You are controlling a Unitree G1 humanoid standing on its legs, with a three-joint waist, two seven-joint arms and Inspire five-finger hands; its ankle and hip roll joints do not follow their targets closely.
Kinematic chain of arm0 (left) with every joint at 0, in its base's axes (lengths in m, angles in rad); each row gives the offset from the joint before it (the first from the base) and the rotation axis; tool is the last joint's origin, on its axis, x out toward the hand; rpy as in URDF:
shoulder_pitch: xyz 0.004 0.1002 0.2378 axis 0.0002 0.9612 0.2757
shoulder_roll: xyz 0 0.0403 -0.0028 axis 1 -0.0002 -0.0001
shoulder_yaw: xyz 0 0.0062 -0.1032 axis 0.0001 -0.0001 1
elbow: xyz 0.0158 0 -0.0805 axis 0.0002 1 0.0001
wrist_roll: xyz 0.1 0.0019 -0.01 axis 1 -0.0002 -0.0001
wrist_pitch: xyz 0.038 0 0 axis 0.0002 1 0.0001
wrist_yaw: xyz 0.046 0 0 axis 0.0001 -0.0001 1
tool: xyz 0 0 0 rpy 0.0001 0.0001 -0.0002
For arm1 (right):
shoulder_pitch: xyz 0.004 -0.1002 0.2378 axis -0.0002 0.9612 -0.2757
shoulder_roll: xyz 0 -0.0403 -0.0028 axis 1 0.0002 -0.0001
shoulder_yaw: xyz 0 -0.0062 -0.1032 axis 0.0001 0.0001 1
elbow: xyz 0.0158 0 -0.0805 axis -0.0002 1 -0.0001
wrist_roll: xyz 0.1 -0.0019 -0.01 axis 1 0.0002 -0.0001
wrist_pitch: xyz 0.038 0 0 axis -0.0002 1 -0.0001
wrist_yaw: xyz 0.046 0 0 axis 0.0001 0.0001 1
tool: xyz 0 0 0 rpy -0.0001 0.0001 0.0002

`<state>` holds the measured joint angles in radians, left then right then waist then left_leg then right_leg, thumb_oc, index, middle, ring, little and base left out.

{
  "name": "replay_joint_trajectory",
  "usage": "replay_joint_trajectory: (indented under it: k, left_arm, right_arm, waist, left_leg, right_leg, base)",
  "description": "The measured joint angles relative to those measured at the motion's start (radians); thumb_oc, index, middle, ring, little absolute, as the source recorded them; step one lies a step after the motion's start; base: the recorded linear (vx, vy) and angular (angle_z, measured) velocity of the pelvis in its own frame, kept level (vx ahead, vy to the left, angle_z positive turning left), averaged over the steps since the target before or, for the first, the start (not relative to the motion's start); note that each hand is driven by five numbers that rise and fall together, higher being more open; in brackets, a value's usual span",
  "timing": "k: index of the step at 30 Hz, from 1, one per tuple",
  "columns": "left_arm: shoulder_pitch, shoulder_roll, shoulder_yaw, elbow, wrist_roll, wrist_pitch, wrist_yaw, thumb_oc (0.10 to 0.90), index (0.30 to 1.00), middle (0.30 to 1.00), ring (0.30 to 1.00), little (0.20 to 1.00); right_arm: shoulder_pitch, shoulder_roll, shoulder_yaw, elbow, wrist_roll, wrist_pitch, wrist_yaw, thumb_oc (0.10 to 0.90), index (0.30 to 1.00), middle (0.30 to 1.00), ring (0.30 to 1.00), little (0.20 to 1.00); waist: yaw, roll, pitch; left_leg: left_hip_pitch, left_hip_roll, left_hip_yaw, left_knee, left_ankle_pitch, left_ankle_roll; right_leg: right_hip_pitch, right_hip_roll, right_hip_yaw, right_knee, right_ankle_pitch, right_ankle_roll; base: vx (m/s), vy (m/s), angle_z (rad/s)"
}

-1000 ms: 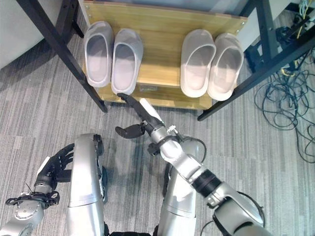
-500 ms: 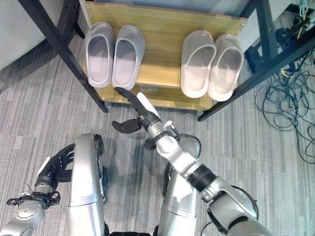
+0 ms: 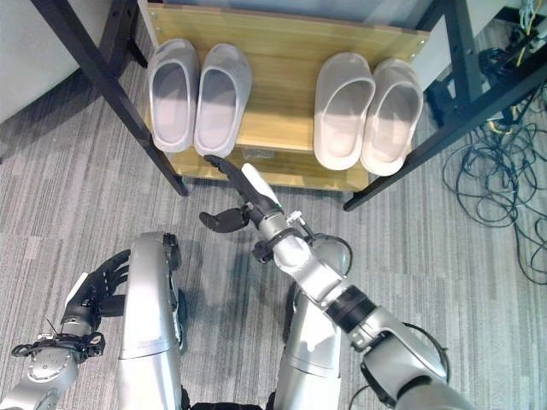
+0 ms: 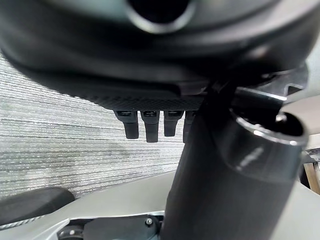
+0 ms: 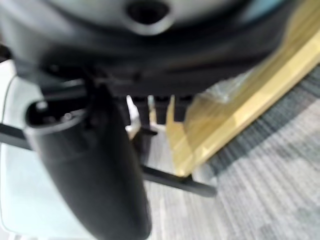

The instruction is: Arrange the slippers neatly on the shoe rack.

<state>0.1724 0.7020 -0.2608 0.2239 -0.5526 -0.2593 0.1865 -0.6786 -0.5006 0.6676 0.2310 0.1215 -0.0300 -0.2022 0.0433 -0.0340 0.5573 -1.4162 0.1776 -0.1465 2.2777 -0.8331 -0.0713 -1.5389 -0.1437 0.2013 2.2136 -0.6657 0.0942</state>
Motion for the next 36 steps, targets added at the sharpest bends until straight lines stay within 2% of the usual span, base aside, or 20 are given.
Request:
replay_joint_trajectory:
  k: [9,16,17,18,19,21,23,25,28,30,31,32,35,36]
  left_arm:
    - [0.008,-0.029,0.020,-0.005,0.003,0.002,0.000,0.800,0.900,0.900,0.900,0.900]
    - [0.010,-0.063,0.052,-0.007,0.027,0.009,0.000,0.800,0.900,0.900,0.900,0.900]
    - [0.006,-0.068,0.058,-0.005,0.041,0.010,-0.001,0.800,0.900,0.900,0.900,0.900]
    - [0.004,-0.080,0.069,-0.006,0.046,0.018,0.000,0.800,0.900,0.900,0.900,0.900]
    - [-0.002,-0.089,0.071,-0.006,0.046,0.026,0.002,0.800,0.900,0.900,0.900,0.900]
    - [-0.046,-0.106,0.075,0.002,0.074,0.047,0.000,0.800,0.900,0.900,0.900,0.900]
    - [-0.082,-0.106,0.075,0.006,0.119,0.087,-0.001,0.800,0.900,0.900,0.900,0.900]
    - [-0.105,-0.104,0.075,0.014,0.125,0.111,-0.002,0.800,0.900,0.900,0.900,0.900]
    - [-0.132,-0.102,0.074,0.040,0.132,0.132,-0.003,0.800,0.900,0.900,0.900,0.900]
    - [-0.148,-0.099,0.075,0.052,0.143,0.146,-0.003,0.800,0.900,0.900,0.900,0.900]
    - [-0.161,-0.100,0.074,0.057,0.143,0.159,-0.002,0.800,0.900,0.900,0.900,0.900]
    - [-0.176,-0.103,0.071,0.075,0.146,0.164,-0.002,0.800,0.900,0.900,0.900,0.900]
    - [-0.234,-0.132,0.063,0.165,0.145,0.200,0.000,0.800,0.900,0.900,0.900,0.900]
    - [-0.248,-0.139,0.051,0.202,0.166,0.202,0.003,0.800,0.900,0.900,0.900,0.900]
  right_arm:
    - [0.113,-0.050,-0.073,-0.017,-0.042,0.001,0.001,0.800,0.900,0.900,0.900,0.900]
    - [0.133,-0.086,-0.129,-0.064,-0.091,0.000,0.003,0.800,0.900,0.900,0.900,0.900]
    - [0.132,-0.089,-0.139,-0.062,-0.100,0.000,0.003,0.800,0.900,0.900,0.900,0.900]
    - [0.131,-0.089,-0.142,-0.062,-0.101,0.000,0.003,0.800,0.900,0.900,0.900,0.900]
    - [0.129,-0.091,-0.146,-0.065,-0.101,-0.003,0.003,0.800,0.900,0.900,0.900,0.900]
    - [0.126,-0.095,-0.177,-0.064,-0.104,-0.005,0.004,0.800,0.900,0.900,0.900,0.900]
    - [0.124,-0.109,-0.229,-0.064,-0.108,-0.005,0.005,0.800,0.900,0.900,0.900,0.900]
    - [0.105,-0.116,-0.272,-0.061,-0.108,-0.004,0.005,0.800,0.900,0.900,0.900,0.900]
    - [0.075,-0.120,-0.307,-0.059,-0.107,-0.004,0.019,0.800,0.900,0.900,0.900,0.900]
    - [0.076,-0.114,-0.304,-0.065,-0.109,-0.004,0.025,0.800,0.900,0.900,0.900,0.900]
    - [0.073,-0.112,-0.311,-0.063,-0.109,-0.004,0.025,0.800,0.900,0.900,0.900,0.900]
    - [0.073,-0.109,-0.311,-0.060,-0.110,-0.003,0.024,0.800,0.900,0.900,0.900,0.900]
    - [0.071,-0.106,-0.302,-0.063,-0.117,-0.006,0.043,0.800,0.900,0.900,0.900,0.900]
    - [0.076,-0.105,-0.293,-0.062,-0.117,-0.007,0.047,0.800,0.900,0.900,0.900,0.900]
  waist:
    - [0.002,-0.002,0.001]
    - [0.003,-0.018,0.003]
    - [0.004,-0.028,-0.002]
    - [0.009,-0.042,-0.006]
    - [0.014,-0.057,-0.007]
    - [0.033,-0.067,-0.007]
    - [0.026,-0.067,-0.007]
    - [0.029,-0.067,-0.006]
    - [0.027,-0.060,-0.006]
    - [0.021,-0.056,-0.007]
    - [0.021,-0.053,-0.004]
    - [0.019,-0.054,-0.005]
    - [-0.012,-0.055,-0.006]
    - [-0.017,-0.056,-0.006]
  left_leg:
    - [-0.005,0.000,-0.002,0.000,-0.001,-0.003]
    - [-0.005,0.001,0.007,-0.039,-0.002,-0.002]
    - [-0.004,0.001,0.023,-0.075,0.004,-0.013]
    - [-0.005,-0.002,0.038,-0.112,0.011,-0.028]
    - [-0.002,-0.008,0.047,-0.151,0.019,-0.035]
    - [-0.003,-0.017,0.054,-0.237,0.050,-0.043]
    - [-0.001,-0.025,0.072,-0.340,0.095,-0.046]
    - [-0.001,-0.023,0.067,-0.394,0.110,-0.053]
    - [0.008,-0.017,0.030,-0.452,0.122,-0.068]
    - [0.012,-0.016,-0.004,-0.523,0.155,-0.082]
    - [0.018,-0.015,-0.009,-0.556,0.175,-0.074]
    - [0.029,-0.015,-0.011,-0.594,0.194,-0.081]
    - [0.110,-0.011,0.007,-0.764,0.269,-0.064]
    - [0.154,-0.007,0.014,-0.823,0.297,-0.071]
  right_leg:
    - [-0.006,0.001,-0.002,-0.002,0.000,0.000]
    - [-0.013,0.003,-0.007,-0.032,0.002,-0.005]
    - [-0.023,0.003,-0.008,-0.064,0.013,-0.016]
    - [-0.036,0.011,-0.010,-0.101,0.031,-0.002]
    - [-0.043,0.020,-0.015,-0.142,0.052,-0.012]
    - [-0.058,0.037,-0.038,-0.235,0.104,-0.029]
    - [-0.057,0.032,-0.049,-0.320,0.128,-0.032]
    - [-0.057,0.029,-0.071,-0.367,0.140,-0.049]
    - [-0.032,0.010,-0.137,-0.426,0.152,-0.085]
    - [0.002,0.000,-0.190,-0.502,0.167,-0.104]
    - [0.021,-0.005,-0.209,-0.539,0.179,-0.118]
    - [0.041,-0.002,-0.220,-0.578,0.195,-0.113]
    - [0.144,0.001,-0.249,-0.751,0.256,-0.113]
    - [0.192,0.005,-0.256,-0.815,0.281,-0.112]
  base:
    - [0.02,0.000,-0.01]
    - [0.02,-0.050,-0.02]
    - [-0.14,-0.107,-0.15]
    - [-0.15,-0.078,-0.31]
    - [-0.12,-0.057,-0.44]
    - [-0.10,-0.017,-0.47]
    - [-0.06,0.005,-0.10]
    - [-0.04,0.019,-0.08]
    - [-0.05,0.017,-0.11]
    - [-0.13,-0.031,0.01]
    - [-0.15,-0.053,0.08]
    - [-0.11,-0.054,0.08]
    - [-0.10,-0.064,0.06]
    - [-0.06,-0.047,-0.05]
